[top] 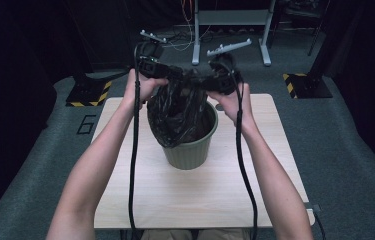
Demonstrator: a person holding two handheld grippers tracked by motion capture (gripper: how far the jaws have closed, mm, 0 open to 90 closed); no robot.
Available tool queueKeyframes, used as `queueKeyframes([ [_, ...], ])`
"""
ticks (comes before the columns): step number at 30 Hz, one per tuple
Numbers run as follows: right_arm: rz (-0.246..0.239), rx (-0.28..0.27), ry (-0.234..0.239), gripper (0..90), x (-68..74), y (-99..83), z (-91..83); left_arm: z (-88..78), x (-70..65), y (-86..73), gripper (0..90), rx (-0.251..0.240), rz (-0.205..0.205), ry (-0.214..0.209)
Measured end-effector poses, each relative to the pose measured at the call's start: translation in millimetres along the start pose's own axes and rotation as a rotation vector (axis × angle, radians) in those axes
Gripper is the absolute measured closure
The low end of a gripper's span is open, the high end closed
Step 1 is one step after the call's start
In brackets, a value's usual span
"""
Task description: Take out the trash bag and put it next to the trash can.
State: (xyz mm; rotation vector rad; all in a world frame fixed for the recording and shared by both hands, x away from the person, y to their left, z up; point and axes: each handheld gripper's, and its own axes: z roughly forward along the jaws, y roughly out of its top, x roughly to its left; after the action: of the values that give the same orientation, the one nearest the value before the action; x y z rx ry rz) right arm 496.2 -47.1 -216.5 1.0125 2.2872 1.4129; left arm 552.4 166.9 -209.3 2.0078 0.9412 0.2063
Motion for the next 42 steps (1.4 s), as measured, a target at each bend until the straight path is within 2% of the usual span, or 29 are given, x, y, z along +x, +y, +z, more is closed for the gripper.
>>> queueKeyframes([
  [1, 0.036, 0.016, 0.017, 64.4, -0.2, -13.3, 14.0, 7.8, 1.6, -2.1, 89.6, 0.009, -0.026, -0.024],
  [2, 0.058, 0.029, 0.04, 62.3, -0.6, -19.2, 21.0, 7.8, 1.6, -2.1, 89.6, 0.009, -0.026, -0.024],
  [3, 0.058, 0.029, 0.04, 62.3, -0.6, -19.2, 21.0, 10.0, 1.5, -2.3, 89.6, 0.009, -0.036, -0.029],
  [5, 0.082, 0.024, 0.065, 50.7, -0.5, -27.3, 30.6, 14.3, -0.5, -1.9, 89.6, 0.02, -0.025, -0.016],
  [6, 0.116, 0.014, 0.092, 40.3, 3.3, -31.7, 38.5, 16.4, -2.5, -1.9, 89.6, 0.019, -0.022, -0.013],
  [8, 0.134, 0.007, 0.095, 29.3, 8.1, -32.3, 42.7, 20.8, -6.7, -1.1, 89.6, 0.028, -0.012, -0.005],
  [9, 0.134, 0.007, 0.095, 29.3, 8.1, -32.3, 42.7, 20.8, -6.7, -1.1, 89.6, 0.028, -0.012, -0.005],
  [11, 0.146, 0.009, 0.07, 24.6, 18.3, -32.1, 51.0, 23.2, -8.4, -0.9, 89.6, 0.025, -0.011, -0.002],
  [12, 0.145, 0.016, 0.048, 25.5, 21.2, -32.1, 54.4, 24.2, -9.1, -1.0, 89.5, 0.026, -0.01, -0.002],
  [13, 0.149, 0.02, 0.027, 31.0, 22.9, -32.4, 59.1, 26.4, -11.4, -1.2, 89.5, 0.029, -0.007, 0.004],
  [15, 0.159, 0.023, 0.009, 46.9, 24.4, -32.6, 65.5, 27.4, -12.6, -1.8, 89.3, 0.029, -0.001, 0.009],
  [16, 0.163, 0.022, 0.003, 62.1, 24.6, -32.8, 68.6, 27.2, -12.9, -2.1, 88.2, 0.033, 0.009, 0.016],
  [18, 0.16, 0.014, 0.006, 82.5, 23.9, -33.4, 72.4, 25.1, -12.9, -3.5, 80.4, 0.036, 0.029, 0.027],
  [19, 0.162, 0.005, 0.022, 88.5, 22.4, -33.5, 73.0, 23.5, -12.7, -4.0, 73.2, 0.035, 0.036, 0.028],
  [21, 0.151, 0.008, 0.019, 89.9, 20.4, -32.7, 71.7, 20.4, -11.9, -4.7, 56.4, 0.032, 0.041, 0.037],
  [22, 0.146, 0.013, 0.018, 90.0, 18.4, -32.1, 70.1, 10.2, -8.5, -6.4, 50.0, -0.005, 0.028, 0.04],
  [23, 0.132, 0.011, 0.007, 90.0, 15.6, -31.6, 67.8, 3.4, -5.7, -7.7, 44.8, -0.024, 0.023, 0.039],
  [24, 0.129, 0.01, -0.004, 90.0, 12.9, -30.7, 64.9, 3.4, -5.7, -7.7, 40.0, -0.024, 0.023, 0.039],
  [25, 0.13, 0.007, -0.015, 90.0, 8.6, -29.4, 60.7, -5.1, -2.0, -9.8, 34.3, -0.051, 0.013, 0.035],
  [27, 0.124, 0.001, -0.039, 90.0, 1.5, -27.6, 54.3, -16.9, 2.4, -13.4, 29.1, -0.085, 0.004, 0.019],
  [28, 0.139, -0.007, -0.044, 90.0, -4.6, -26.1, 49.4, -30.4, 5.3, -20.9, 26.4, -0.121, 0.018, 0.011],
  [31, 0.152, -0.025, -0.059, 90.0, -13.4, -22.5, 40.7, -37.2, 6.6, -31.9, 25.4, -0.13, 0.032, -0.005],
  [33, 0.165, -0.048, -0.075, 90.0, -23.1, -15.7, 28.7, -39.1, 7.8, -46.5, 21.8, -0.135, 0.042, -0.033],
  [34, 0.166, -0.053, -0.082, 90.0, -25.1, -13.3, 25.6, -37.7, 9.9, -62.5, 20.5, -0.137, 0.05, -0.064],
  [36, 0.168, -0.059, -0.085, 90.0, -27.1, -10.9, 23.1, -36.2, 10.5, -68.5, 18.9, -0.134, 0.05, -0.073],
  [39, 0.18, -0.073, -0.1, 90.0, -32.0, -5.4, 18.1, -26.2, 10.4, -90.0, 16.4, -0.11, 0.081, -0.101],
  [40, 0.187, -0.079, -0.1, 90.0, -33.1, -3.0, 16.6, -18.4, 8.2, -98.4, 15.8, -0.096, 0.102, -0.1],
  [42, 0.185, -0.083, -0.105, 90.0, -32.7, -1.2, 15.9, -14.9, 7.0, -100.6, 15.7, -0.087, 0.113, -0.098],
])
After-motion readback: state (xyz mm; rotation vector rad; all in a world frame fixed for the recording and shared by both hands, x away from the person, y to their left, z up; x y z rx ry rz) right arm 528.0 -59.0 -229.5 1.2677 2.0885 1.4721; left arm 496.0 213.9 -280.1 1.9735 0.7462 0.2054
